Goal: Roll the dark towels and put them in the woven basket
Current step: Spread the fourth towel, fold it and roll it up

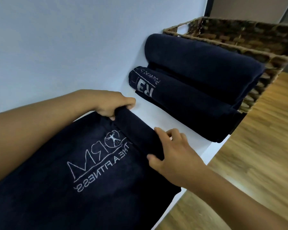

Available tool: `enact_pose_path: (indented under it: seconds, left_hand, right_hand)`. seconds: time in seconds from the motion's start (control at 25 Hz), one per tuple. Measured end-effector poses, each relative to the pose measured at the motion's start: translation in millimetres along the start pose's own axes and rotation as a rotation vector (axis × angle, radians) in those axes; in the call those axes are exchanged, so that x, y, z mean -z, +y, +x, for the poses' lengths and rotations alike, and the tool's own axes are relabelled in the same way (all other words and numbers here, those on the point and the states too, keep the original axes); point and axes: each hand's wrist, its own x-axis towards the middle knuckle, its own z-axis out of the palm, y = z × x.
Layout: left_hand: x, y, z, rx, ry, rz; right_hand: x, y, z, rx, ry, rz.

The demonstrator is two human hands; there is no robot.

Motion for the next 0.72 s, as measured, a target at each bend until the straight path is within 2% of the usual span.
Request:
enact_pose_path:
  seconds: [0.12, 0.2, 0.28, 0.44, 0.56, 0.72]
  left_hand:
    - [5, 9, 10, -0.021, -0.073, 0.063]
    - [6, 12, 15, -0.059, -0.022, 0.102]
    - [-2, 13, 16, -0.098, 0.184, 0.096]
    - [-59, 10, 5, -0.128, 0.741, 0.087]
    - [-86, 8, -22, -0.094, 0.832, 0.033]
    - [-111, -9, -80, -0.129, 0.846, 0.093]
  right_hand:
    - [-6, 3, -1, 0.072, -0.091, -0.093]
    - [1, 13, 10, 0.066, -0.056, -0.167]
    - [9, 26, 18, 0.049, 0.001, -0.339]
    - [-3, 17, 11, 0.023, 0.096, -0.567]
    - [-25, -1, -10, 0.061, 0.253, -0.454]
    - [-50, -34, -44, 0.204, 0.265, -0.364]
